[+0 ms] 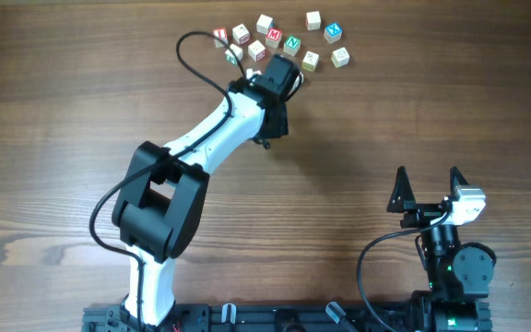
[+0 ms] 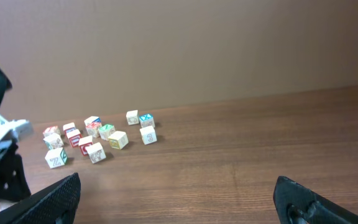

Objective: Form a horizontal line
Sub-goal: 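Carry the A block toward the open table area and lower it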

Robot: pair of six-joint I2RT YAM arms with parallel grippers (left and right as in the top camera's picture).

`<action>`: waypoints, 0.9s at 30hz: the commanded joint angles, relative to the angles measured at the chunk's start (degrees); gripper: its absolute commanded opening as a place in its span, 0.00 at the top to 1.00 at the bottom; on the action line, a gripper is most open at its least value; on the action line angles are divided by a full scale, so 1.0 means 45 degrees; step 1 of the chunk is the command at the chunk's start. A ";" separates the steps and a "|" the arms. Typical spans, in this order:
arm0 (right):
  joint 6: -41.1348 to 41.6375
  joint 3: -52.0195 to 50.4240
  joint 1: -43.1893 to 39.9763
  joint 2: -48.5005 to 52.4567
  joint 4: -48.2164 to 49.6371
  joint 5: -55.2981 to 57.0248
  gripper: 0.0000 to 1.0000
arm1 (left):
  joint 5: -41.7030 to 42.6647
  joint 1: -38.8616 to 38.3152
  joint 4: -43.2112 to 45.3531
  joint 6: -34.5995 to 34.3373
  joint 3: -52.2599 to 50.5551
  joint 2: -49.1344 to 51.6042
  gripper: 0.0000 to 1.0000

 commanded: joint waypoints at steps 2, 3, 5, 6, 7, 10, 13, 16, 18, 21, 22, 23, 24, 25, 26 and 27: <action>-0.0058 -0.0010 -0.0087 -0.0136 0.0039 -0.0053 0.00 | -0.0311 0.0078 0.0763 -0.1078 -0.0811 -0.0228 0.71; -0.0063 -0.0010 -0.0087 -0.0136 0.0039 -0.0053 0.00 | -0.0306 0.0078 0.0962 -0.1117 -0.0971 -0.0228 0.71; -0.0058 -0.0010 -0.0087 -0.0136 0.0039 -0.0053 0.00 | -0.0316 0.0078 0.1297 -0.1098 -0.1234 -0.0228 0.69; -0.0058 -0.0010 -0.0087 -0.0136 0.0039 -0.0053 0.00 | -0.0316 0.0078 0.1511 -0.1064 -0.1447 -0.0228 0.67; -0.0063 -0.0010 -0.0087 -0.0136 0.0039 -0.0053 0.00 | -0.0330 0.0083 0.1661 -0.1035 -0.1617 -0.0228 0.66; -0.0063 -0.0010 -0.0087 -0.0136 0.0039 -0.0053 0.00 | -0.0539 0.0117 0.2045 -0.0913 -0.1972 -0.0228 0.65; -0.0058 -0.0010 -0.0087 -0.0136 0.0039 -0.0053 0.00 | -0.0554 0.0117 0.2482 -0.0306 -0.2171 -0.0228 0.64; -0.0058 -0.0010 -0.0087 -0.0136 0.0039 -0.0053 0.00 | -0.0559 0.0112 0.2506 0.0112 -0.2171 -0.0228 0.64; -0.0058 -0.0010 -0.0087 -0.0136 0.0039 -0.0053 0.00 | -0.0559 0.0117 0.2531 0.0437 -0.2171 -0.0228 0.64; -0.0058 -0.0010 -0.0087 -0.0136 0.0039 -0.0053 0.00 | -0.0559 0.0126 0.2531 0.0719 -0.2171 -0.0228 0.64; -0.0058 -0.0010 -0.0087 -0.0136 0.0039 -0.0053 0.00 | -0.0559 0.0126 0.2526 0.0724 -0.2171 -0.0228 0.64; -0.0058 -0.0010 -0.0087 -0.0136 0.0039 -0.0053 0.00 | -0.0559 0.0126 0.2526 0.0724 -0.2171 -0.0228 0.65; -0.0063 -0.0010 -0.0087 -0.0136 0.0039 -0.0053 0.00 | -0.0554 0.0126 0.2526 0.0724 -0.2171 -0.0228 0.65; -0.0063 -0.0010 -0.0087 -0.0136 0.0039 -0.0053 0.00 | -0.0559 0.0126 0.2526 0.0729 -0.2171 -0.0228 0.64; -0.0063 -0.0010 -0.0087 -0.0136 0.0034 -0.0053 0.00 | -0.0554 0.0126 0.2521 0.0816 -0.2171 -0.0228 0.65; -0.0053 -0.0010 -0.0087 -0.0136 0.0039 -0.0053 0.00 | -0.0549 0.0126 0.2526 0.0976 -0.2171 -0.0228 0.65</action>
